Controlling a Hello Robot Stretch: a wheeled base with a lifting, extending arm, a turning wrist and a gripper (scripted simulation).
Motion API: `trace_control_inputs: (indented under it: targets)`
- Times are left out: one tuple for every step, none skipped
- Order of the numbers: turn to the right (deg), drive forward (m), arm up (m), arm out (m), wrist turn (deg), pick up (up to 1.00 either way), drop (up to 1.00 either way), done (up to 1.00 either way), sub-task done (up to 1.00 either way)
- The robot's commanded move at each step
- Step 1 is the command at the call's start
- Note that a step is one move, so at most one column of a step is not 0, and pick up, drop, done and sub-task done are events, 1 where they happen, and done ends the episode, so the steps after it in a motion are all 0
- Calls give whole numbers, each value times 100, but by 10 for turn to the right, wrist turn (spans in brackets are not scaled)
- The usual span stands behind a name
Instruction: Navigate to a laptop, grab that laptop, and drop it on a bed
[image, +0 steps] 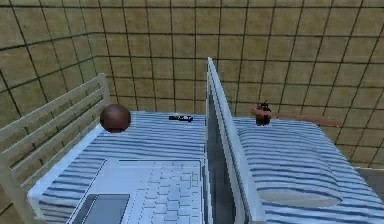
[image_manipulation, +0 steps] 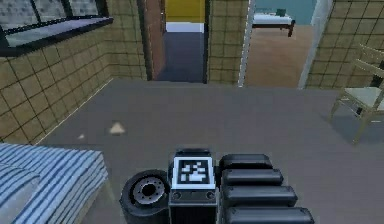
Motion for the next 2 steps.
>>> trace_control_inputs:
  targets:
    - [-330,0,0,0,0,0,0,0,0]
    - [450,0,0,0,0,0,0,0,0]
